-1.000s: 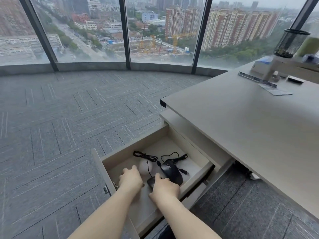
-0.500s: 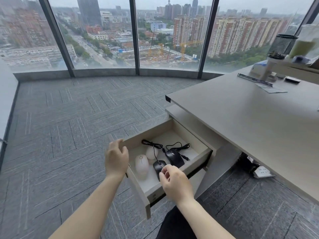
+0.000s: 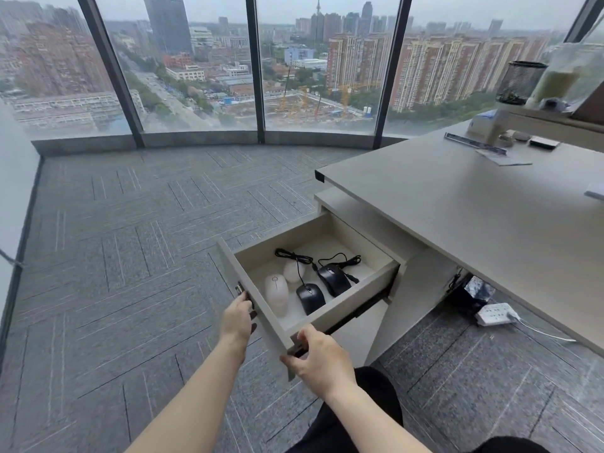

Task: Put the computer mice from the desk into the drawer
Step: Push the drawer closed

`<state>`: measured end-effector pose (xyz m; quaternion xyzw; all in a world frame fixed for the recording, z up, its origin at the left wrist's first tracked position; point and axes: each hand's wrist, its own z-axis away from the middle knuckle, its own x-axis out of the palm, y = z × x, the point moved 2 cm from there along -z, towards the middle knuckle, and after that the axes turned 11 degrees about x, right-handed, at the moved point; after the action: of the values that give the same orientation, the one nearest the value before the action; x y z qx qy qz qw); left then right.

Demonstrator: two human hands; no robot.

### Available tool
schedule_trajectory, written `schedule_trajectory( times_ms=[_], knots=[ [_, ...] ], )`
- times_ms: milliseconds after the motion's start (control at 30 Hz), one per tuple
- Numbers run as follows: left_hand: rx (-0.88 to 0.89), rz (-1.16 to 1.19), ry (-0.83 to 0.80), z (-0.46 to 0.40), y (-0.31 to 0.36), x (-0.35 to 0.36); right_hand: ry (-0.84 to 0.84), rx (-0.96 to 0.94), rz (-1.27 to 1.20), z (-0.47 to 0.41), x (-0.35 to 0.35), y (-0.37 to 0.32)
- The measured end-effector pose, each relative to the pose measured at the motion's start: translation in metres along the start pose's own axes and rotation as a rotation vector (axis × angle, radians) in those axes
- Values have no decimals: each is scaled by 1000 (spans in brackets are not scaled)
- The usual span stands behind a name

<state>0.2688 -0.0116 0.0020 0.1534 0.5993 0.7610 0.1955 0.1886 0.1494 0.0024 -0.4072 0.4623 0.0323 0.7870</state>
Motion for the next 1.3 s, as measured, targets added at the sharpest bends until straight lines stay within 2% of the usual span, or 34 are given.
schedule_trajectory(
  times_ms=[167,567,667,1033,1300],
  knots=[
    [-10,17,-76,-12,3,25,46,60,-12,-15,-15,13],
    [-122,176,-198,-57,16,134,172,393,-180,-62,-70,70],
    [-153,217,-216,-71,16,166,251,458,-298,-82,-78,90],
    [-189,337,-237,-97,18,238,371,526,-435,-134,-109,130],
    [-204,347,-282,-109,20,269,432,517,-369,-156,-126,143]
  ],
)
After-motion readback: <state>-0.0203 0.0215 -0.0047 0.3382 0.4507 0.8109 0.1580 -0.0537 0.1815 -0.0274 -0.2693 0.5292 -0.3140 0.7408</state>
